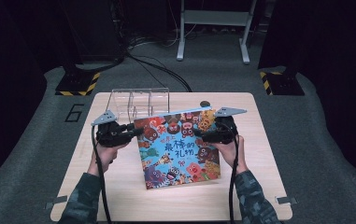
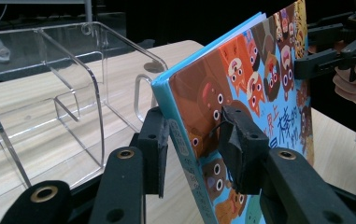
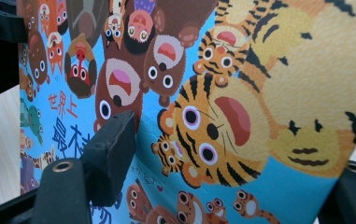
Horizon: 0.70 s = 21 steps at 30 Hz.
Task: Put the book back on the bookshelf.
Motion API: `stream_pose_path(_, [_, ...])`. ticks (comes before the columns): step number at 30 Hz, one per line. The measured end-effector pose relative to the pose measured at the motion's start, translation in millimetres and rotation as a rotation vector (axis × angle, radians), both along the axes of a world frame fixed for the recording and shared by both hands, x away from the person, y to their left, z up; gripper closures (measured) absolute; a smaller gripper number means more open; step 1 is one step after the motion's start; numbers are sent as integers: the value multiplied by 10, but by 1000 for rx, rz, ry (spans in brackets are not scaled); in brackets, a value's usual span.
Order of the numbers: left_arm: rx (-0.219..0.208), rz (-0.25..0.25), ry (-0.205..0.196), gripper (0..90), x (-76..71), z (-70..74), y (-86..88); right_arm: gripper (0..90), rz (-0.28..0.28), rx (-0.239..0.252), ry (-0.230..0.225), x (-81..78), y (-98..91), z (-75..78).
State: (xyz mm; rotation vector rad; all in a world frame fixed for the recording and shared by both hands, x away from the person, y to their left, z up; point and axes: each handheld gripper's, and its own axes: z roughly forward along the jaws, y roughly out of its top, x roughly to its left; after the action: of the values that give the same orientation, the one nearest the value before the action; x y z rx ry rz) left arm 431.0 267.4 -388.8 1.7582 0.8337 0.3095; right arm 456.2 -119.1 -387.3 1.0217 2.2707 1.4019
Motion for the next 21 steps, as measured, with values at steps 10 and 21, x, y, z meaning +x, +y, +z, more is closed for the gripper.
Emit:
stream_pose_path(10, [34,-4,-46,657,-75,121,26,287,-27,-8,-39,-17,59,49])
stream_pose_path(21, [53,13,-91,675,-148,202,64,265,-29,-15,-66,61,137,95])
